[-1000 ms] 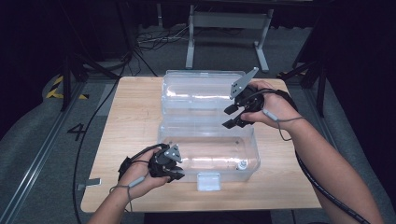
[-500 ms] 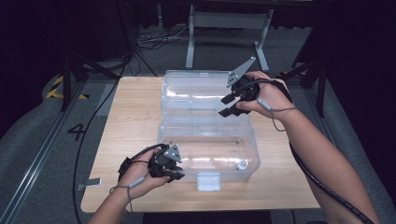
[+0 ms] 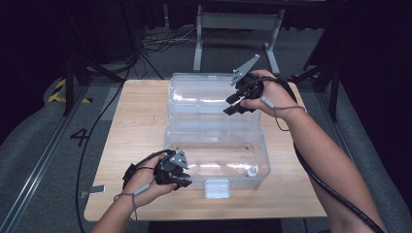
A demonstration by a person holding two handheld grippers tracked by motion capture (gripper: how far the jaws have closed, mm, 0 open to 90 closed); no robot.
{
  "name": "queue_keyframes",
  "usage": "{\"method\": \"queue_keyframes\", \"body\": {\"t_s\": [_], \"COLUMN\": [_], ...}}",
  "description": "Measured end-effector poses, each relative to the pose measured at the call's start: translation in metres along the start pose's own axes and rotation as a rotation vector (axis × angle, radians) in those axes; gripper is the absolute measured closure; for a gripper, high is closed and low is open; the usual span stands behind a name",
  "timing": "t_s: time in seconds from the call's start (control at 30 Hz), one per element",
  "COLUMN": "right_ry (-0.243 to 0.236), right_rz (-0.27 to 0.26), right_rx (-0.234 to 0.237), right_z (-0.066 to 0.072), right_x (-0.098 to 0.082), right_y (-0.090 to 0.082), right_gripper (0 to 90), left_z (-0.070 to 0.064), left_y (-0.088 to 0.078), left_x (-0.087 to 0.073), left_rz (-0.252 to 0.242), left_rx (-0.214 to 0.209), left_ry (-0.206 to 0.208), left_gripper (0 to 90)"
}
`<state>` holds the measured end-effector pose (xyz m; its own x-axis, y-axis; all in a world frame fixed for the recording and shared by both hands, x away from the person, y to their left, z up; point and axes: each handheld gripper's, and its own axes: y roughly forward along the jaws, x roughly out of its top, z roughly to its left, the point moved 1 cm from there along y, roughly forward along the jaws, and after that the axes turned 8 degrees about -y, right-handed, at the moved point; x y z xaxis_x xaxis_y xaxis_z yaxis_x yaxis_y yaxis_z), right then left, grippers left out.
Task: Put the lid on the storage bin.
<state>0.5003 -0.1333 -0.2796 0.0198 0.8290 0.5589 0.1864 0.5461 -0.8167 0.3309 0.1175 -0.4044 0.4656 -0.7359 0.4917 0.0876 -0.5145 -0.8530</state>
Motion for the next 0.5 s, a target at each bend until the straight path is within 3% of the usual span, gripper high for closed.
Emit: {"method": "queue_keyframes", "body": {"t_s": [0.3,0.37,0.5], "right_ry": [0.008,0.003,0.014], "right_rz": [0.067,0.056,0.063], "right_rx": [0.025,0.031,0.039], "right_z": [-0.0040,-0.0045,-0.0025], "right_x": [-0.0046,-0.0051,-0.0042], "right_y": [0.0108,0.0111,0.0099], "right_gripper": [74.4,81.2,84.1], "left_z": [0.0004,0.0004,0.0006], "left_y": [0.0001,0.0002,0.0003], "left_x": [-0.0004,-0.0006,-0.0004], "left_rz": [0.000,0.000,0.002], "left_rx": [-0.004,-0.004,-0.004], "left_ry": [-0.004,-0.005,-0.003], "left_gripper": [77.4,77.4,77.4]}}
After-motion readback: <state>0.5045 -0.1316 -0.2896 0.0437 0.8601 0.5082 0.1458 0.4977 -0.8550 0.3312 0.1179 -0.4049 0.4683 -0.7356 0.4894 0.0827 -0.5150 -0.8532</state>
